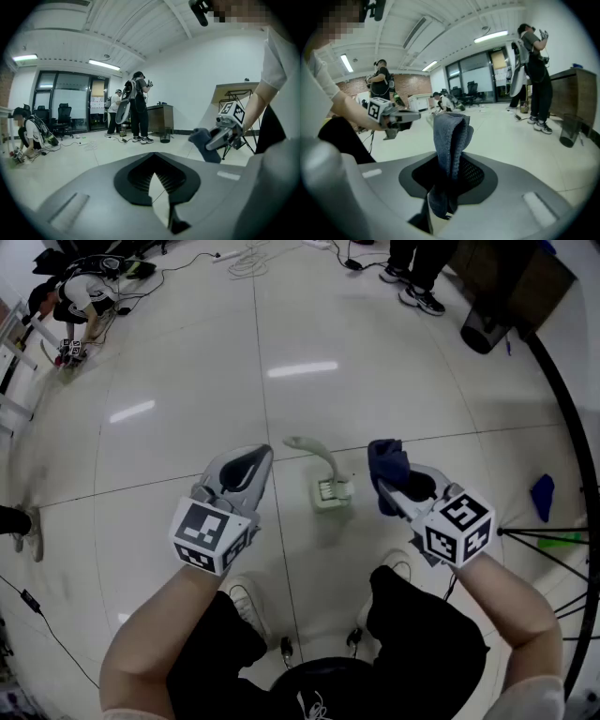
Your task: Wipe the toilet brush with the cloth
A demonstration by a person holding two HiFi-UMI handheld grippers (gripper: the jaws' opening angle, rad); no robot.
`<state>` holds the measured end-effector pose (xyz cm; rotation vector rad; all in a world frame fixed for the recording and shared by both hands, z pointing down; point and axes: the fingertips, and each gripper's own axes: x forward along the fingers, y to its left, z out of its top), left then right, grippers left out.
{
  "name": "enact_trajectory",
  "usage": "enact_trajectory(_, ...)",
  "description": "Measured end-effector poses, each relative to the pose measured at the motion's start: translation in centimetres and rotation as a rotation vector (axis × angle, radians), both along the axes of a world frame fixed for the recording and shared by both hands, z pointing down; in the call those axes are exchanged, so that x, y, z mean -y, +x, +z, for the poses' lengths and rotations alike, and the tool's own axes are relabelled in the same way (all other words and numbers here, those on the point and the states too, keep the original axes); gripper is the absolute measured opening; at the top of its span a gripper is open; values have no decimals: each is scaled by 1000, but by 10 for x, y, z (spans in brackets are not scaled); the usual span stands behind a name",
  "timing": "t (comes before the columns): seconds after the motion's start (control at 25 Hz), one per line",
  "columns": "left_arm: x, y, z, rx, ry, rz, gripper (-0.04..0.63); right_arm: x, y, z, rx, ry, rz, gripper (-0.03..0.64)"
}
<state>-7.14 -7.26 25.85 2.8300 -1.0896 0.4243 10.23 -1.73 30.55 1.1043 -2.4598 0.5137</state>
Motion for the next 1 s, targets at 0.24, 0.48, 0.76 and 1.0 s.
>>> enact_trajectory(0.24,21,18,88,-35,-14,-56,5,-24,-26,108,-66,-132,-187,106)
enact_trajectory(0.48,-6,52,169,-71,-97,-39,5,-54,-57,188,-49,-290,-279,106)
enact_trajectory(0.76,-15,63,234,-89,-176,-18,5,-53,-75,272,-88,-477,-262,106)
enact_trajectory(1.0,-20,74,260,-46,-212,60,5,-53,-93,301,-42,-602,-273,106)
